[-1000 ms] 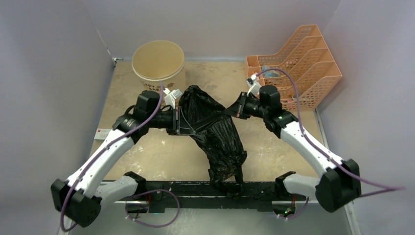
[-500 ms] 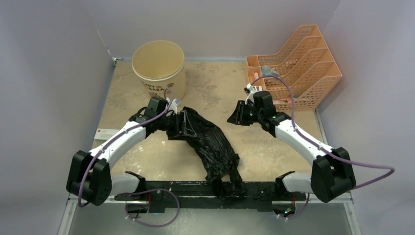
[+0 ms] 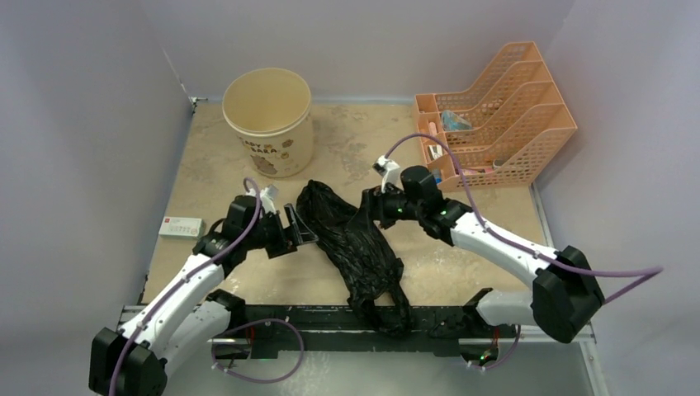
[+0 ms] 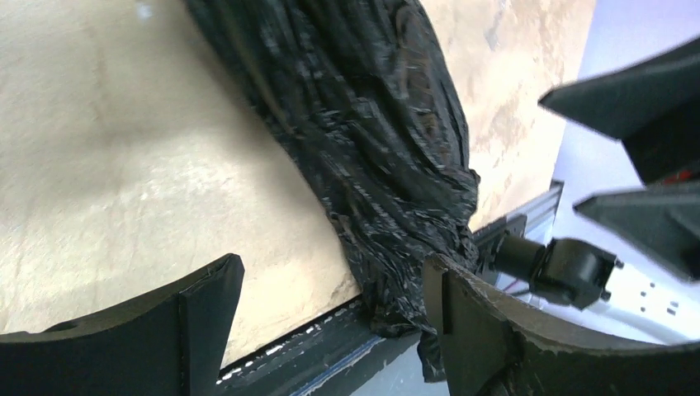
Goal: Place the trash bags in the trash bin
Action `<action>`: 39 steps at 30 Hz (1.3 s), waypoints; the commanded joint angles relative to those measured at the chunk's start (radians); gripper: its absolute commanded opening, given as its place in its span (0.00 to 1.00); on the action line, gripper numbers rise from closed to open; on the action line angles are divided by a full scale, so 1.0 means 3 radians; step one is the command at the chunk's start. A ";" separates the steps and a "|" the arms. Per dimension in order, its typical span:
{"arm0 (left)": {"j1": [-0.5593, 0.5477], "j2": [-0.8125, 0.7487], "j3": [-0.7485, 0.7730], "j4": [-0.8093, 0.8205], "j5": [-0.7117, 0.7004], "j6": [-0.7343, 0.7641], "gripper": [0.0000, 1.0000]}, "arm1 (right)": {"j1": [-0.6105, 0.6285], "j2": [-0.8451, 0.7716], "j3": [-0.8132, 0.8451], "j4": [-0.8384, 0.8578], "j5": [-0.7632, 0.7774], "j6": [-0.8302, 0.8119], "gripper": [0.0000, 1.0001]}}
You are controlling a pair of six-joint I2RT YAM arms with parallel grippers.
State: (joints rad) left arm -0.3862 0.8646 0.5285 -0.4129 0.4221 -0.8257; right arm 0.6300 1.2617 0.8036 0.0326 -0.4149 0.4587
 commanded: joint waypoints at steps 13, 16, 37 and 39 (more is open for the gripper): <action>0.0019 -0.0609 -0.0433 0.0076 -0.0445 -0.0679 0.80 | 0.0707 0.0807 0.0489 0.0281 0.0404 -0.0068 0.38; 0.0017 -0.0608 -0.0567 0.0380 -0.0266 -0.0692 0.80 | 0.0696 0.0621 0.0380 0.0419 0.0424 0.0250 0.11; 0.0009 0.1094 -0.1164 0.3376 0.0401 -0.0917 0.77 | -0.0342 0.1021 -0.0706 0.2194 -0.1157 0.1661 0.00; 0.0005 0.1262 -0.1209 0.3536 0.0399 -0.0921 0.76 | -0.0351 0.1075 -0.0758 0.2215 -0.1080 0.1669 0.00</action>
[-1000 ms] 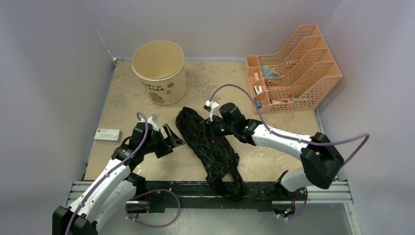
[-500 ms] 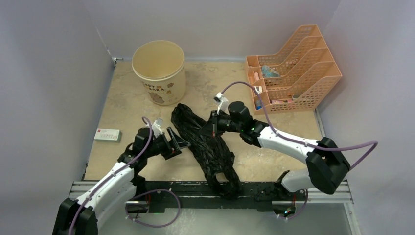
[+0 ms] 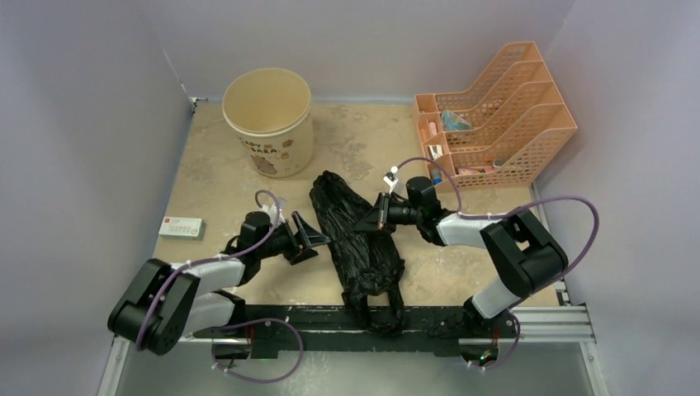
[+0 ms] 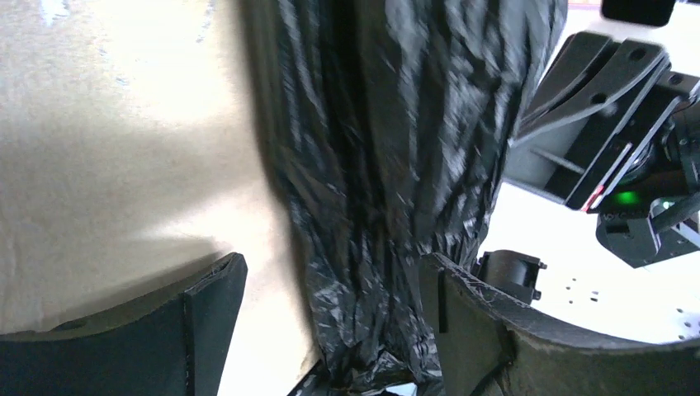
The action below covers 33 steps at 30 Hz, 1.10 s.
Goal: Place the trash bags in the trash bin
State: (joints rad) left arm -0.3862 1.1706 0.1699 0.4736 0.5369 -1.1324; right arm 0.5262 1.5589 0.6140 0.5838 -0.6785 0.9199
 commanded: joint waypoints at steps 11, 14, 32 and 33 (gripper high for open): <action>-0.0026 0.0525 0.0016 0.0641 -0.0079 0.0152 0.67 | -0.0030 -0.0062 -0.0020 -0.0337 0.0467 -0.0270 0.00; -0.0049 0.0615 0.0028 0.0613 -0.0104 0.0149 0.64 | -0.0032 -0.0007 -0.0017 -0.0394 0.0572 -0.0292 0.00; -0.0318 0.0795 0.0572 -0.0268 -0.0659 0.0491 0.00 | -0.0047 -0.0461 0.0051 -0.0686 0.0884 -0.0377 0.00; -0.0318 0.0640 0.0618 -0.0473 -0.0714 0.0589 0.00 | -0.0053 -0.0575 0.0099 -0.0802 0.1062 -0.0418 0.00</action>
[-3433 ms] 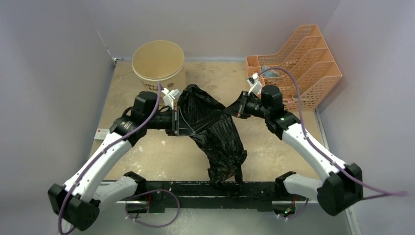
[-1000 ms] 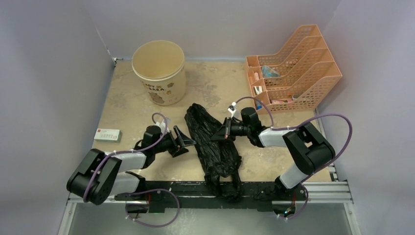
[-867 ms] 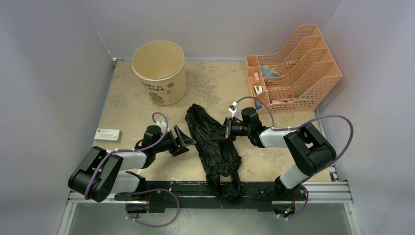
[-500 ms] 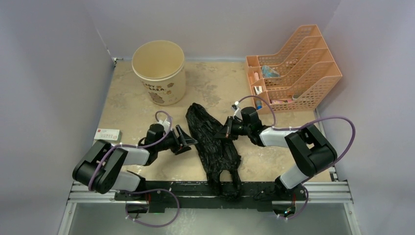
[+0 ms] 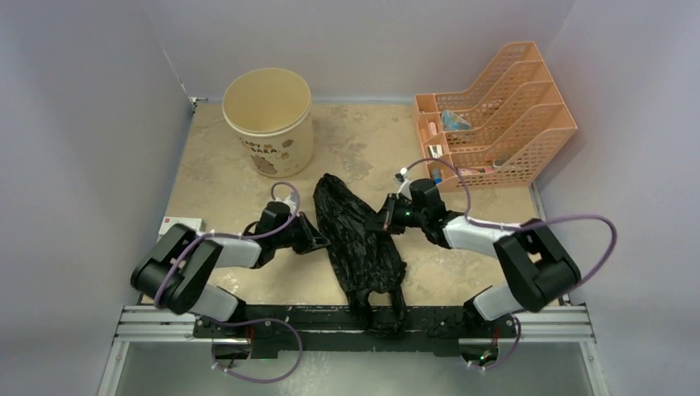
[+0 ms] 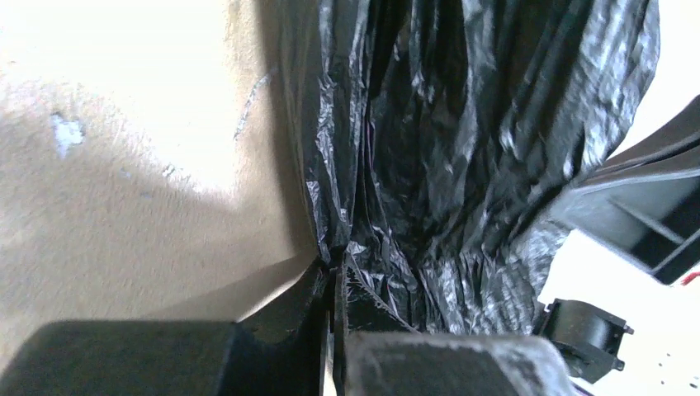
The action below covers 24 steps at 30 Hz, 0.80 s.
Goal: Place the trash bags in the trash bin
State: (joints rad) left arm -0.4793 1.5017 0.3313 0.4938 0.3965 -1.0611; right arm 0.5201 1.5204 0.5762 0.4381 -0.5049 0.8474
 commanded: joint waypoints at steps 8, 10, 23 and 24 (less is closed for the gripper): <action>0.0349 -0.1343 0.0228 -0.1821 -0.0418 0.0598 0.00 | -0.0062 -0.1075 0.0498 -0.1111 0.1598 -0.0390 0.00; 0.0535 -0.1422 0.0241 -0.1923 -0.0226 0.0637 0.00 | -0.0067 -0.1171 0.0498 -0.1221 0.1807 -0.0366 0.00; 0.0686 -0.1660 0.0803 -0.2608 -0.0027 0.1095 0.00 | -0.0073 -0.1549 0.0652 -0.1516 0.1935 -0.0765 0.00; 0.0687 -0.1642 0.0827 -0.2596 0.0056 0.1113 0.00 | -0.0073 -0.1527 0.0695 -0.1502 0.1652 -0.0877 0.00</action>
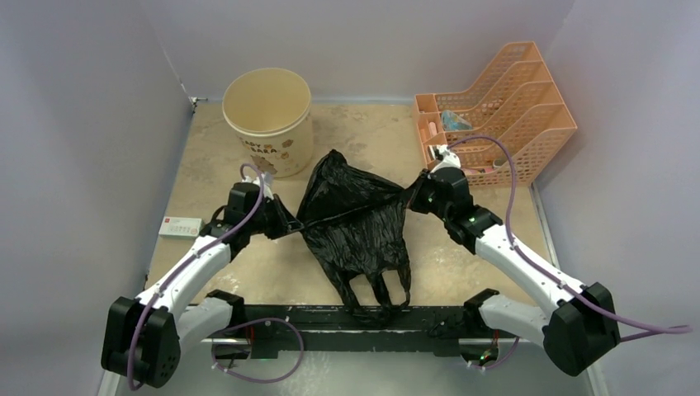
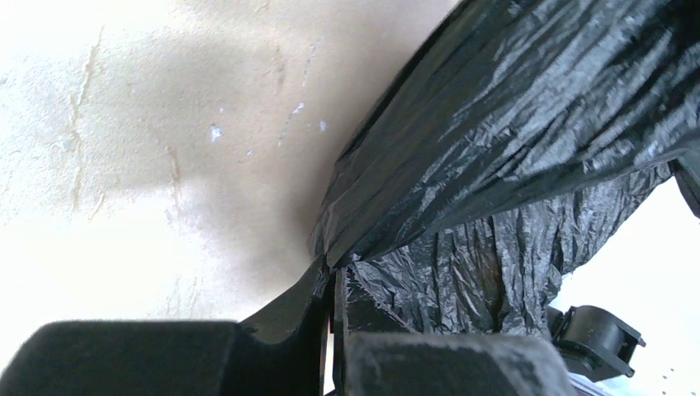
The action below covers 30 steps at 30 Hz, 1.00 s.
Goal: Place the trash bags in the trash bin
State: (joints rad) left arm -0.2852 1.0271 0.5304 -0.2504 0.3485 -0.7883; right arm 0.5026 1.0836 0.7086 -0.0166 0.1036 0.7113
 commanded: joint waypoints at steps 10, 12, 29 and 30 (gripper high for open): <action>0.0040 -0.0239 0.0322 -0.0415 0.0170 0.0021 0.55 | 0.0008 -0.0047 -0.0057 0.0521 -0.1086 0.0092 0.00; 0.0040 -0.0421 0.0300 -0.0479 0.0182 -0.0005 0.59 | 0.0010 -0.0064 -0.0075 0.0513 -0.1035 0.0101 0.00; 0.0010 -0.0589 -0.0535 0.1246 0.0909 -0.1106 0.64 | 0.1116 0.0655 -0.0068 0.1595 -0.1701 0.0279 0.02; 0.0010 -0.0569 -0.0591 0.1296 0.0916 -0.1146 0.64 | 0.1120 0.0696 -0.0047 0.1614 -0.1785 0.0264 0.02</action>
State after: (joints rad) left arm -0.2817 0.8715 0.4034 -0.0021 0.6228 -1.0485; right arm 0.8425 1.2896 0.6796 0.3096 -0.3470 0.7601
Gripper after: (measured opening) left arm 0.638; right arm 0.020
